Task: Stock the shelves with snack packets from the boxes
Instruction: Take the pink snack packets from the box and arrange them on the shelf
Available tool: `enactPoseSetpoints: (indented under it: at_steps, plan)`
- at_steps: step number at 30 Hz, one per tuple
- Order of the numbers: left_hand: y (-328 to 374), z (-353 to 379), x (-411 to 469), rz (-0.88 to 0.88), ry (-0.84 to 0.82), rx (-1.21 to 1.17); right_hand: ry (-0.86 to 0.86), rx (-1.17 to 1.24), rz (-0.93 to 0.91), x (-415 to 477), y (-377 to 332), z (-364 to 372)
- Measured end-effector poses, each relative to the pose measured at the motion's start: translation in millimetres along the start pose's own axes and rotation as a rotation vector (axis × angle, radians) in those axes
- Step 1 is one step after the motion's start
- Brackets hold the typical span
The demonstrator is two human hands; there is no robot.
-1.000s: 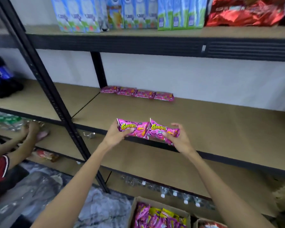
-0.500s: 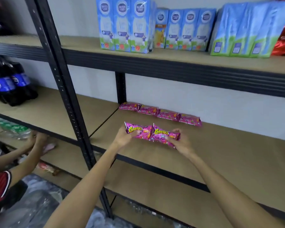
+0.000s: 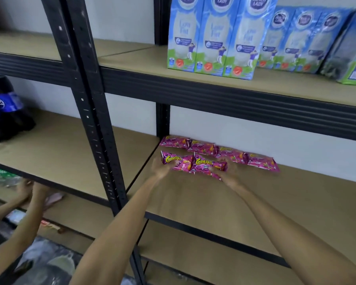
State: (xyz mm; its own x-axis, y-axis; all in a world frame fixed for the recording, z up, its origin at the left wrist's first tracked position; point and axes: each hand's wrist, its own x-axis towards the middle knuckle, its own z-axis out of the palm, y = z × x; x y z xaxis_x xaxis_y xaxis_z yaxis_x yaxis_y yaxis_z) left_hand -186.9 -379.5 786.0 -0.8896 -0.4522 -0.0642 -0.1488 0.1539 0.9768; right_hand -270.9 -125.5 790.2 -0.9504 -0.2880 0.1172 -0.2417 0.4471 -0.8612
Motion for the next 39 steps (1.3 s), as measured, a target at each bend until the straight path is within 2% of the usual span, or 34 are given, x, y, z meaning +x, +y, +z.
enactPoseSetpoints:
  at_steps: [4, 10, 15, 22, 29, 39]
  plan:
    - [-69.6, 9.5, 87.2, 0.033, 0.062, -0.048, -0.045, -0.014, 0.005, 19.1, -9.5, 12.6]
    - [-12.4, 8.4, 65.1, -0.042, 0.243, -0.021, 0.034, -0.007, 0.042, 48.3, -12.3, 29.4]
    - [-9.1, 9.2, 88.3, -0.065, 0.326, 0.082, 0.065, -0.01, 0.081, 64.1, -11.2, 40.0]
    - [-23.4, 15.8, 111.5, -0.046, 0.351, 0.191, 0.071, -0.055, 0.096, 76.9, -4.7, 43.2]
    - [-24.5, 18.6, 116.1, -0.019, 0.364, 0.3, 0.082, -0.2, 0.053, 88.6, -6.2, 43.4]
    - [-30.2, 22.9, 116.2, 0.031, 0.41, 0.326, 0.13, -0.577, 0.067, 96.7, -14.6, 50.5]
